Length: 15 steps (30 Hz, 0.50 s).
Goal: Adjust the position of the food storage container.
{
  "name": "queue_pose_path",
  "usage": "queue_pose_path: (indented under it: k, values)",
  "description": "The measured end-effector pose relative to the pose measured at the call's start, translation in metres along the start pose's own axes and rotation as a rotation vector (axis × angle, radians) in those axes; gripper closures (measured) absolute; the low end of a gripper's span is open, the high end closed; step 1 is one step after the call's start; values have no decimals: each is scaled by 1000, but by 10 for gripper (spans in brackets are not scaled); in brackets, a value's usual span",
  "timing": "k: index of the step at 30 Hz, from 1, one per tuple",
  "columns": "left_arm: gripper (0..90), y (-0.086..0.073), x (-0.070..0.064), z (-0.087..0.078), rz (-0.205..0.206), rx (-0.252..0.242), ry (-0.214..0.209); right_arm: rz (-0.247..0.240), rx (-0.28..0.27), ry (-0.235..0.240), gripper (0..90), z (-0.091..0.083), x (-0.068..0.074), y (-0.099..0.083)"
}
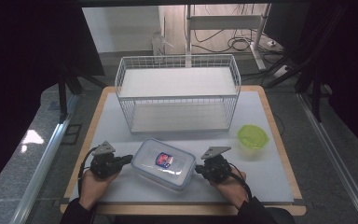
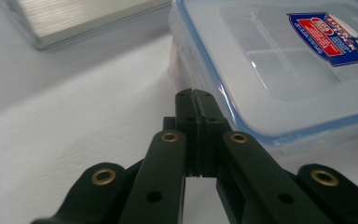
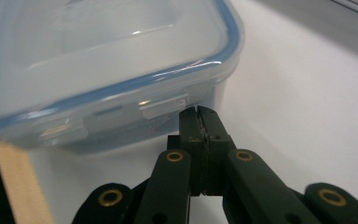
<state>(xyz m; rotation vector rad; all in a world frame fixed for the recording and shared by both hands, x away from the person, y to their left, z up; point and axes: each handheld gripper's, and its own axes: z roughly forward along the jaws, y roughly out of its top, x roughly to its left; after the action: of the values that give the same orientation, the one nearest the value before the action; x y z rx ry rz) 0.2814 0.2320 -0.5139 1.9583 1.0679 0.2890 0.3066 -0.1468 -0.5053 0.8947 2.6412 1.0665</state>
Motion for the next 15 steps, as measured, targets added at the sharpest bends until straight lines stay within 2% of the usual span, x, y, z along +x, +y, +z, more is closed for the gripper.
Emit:
queue_pose_path:
  k: [2, 10, 13, 15]
  values:
    - [900, 2, -5, 2, 12, 3, -6, 18, -1, -11, 900, -1, -5, -1]
    - [900, 7, -19, 11, 8, -2, -76, 66, -15, -93, 900, -5, -27, -2]
    - [900, 7, -23, 14, 4, -1, -110, 83, -22, -106, 900, -6, -35, -2]
    - [900, 8, -25, 15, 10, 1, -116, 97, -29, -113, 900, -5, -40, -2]
